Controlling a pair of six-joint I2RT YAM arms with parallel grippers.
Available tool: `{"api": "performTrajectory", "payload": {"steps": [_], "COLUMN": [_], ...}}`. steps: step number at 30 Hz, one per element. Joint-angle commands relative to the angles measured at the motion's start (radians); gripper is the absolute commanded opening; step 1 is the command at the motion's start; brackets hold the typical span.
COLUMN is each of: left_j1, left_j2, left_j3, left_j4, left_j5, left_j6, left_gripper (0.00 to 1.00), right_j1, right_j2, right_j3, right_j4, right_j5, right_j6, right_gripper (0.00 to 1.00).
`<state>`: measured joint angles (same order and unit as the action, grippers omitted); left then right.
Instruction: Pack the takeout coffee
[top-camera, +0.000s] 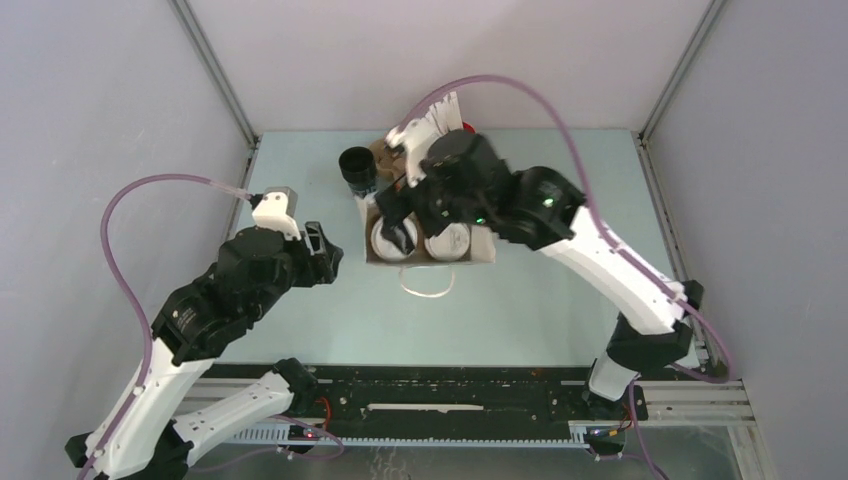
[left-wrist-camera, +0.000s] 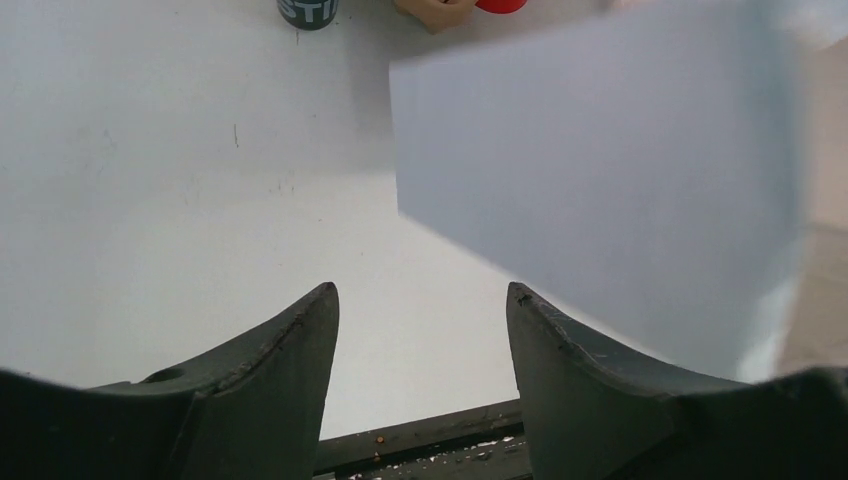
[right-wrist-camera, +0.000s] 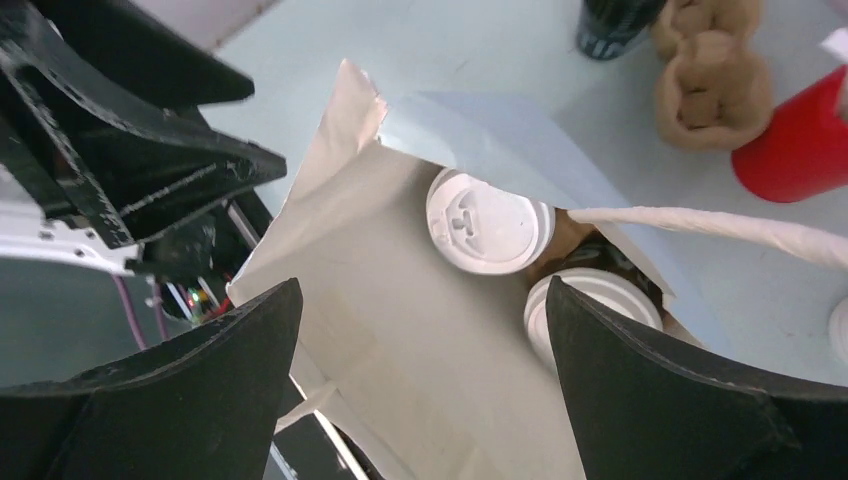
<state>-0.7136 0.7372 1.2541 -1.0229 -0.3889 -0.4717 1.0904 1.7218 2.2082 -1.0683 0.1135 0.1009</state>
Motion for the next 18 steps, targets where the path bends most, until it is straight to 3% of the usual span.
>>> {"api": "performTrajectory", "payload": {"steps": [1, 5, 12, 14, 18], "left_j1": [-0.001, 0.0, 0.004, 0.004, 0.01], "left_j2": [0.014, 0.04, 0.121, 0.147, 0.146], "left_j3": [0.046, 0.098, 0.223, 0.222, 0.19], "left_j4": [0.041, 0.088, 0.167, 0.174, 0.141], "left_j5": [0.019, 0.071, 0.204, 0.243, 0.172], "left_j6": [-0.022, -0.025, -0.011, -0.004, -0.029], "left_gripper": [0.68, 0.71, 0.77, 0.73, 0.69], "right_j1": [-0.114, -0.148, -0.139, -0.141, -0.139], "right_j2": [-0.11, -0.087, -0.037, -0.037, -0.041], "right_j3": [-0.002, -0.065, -0.035, -0.045, -0.07], "right_j4": [0.089, 0.123, 0.095, 0.086, 0.088], "right_j5": [-0.092, -0.171, -0.167, -0.173, -0.203], "right_j6": [0.047, 0.041, 0.093, 0.114, 0.126], "right_gripper": [1.0, 1.0, 1.0, 1.0, 0.99]}}
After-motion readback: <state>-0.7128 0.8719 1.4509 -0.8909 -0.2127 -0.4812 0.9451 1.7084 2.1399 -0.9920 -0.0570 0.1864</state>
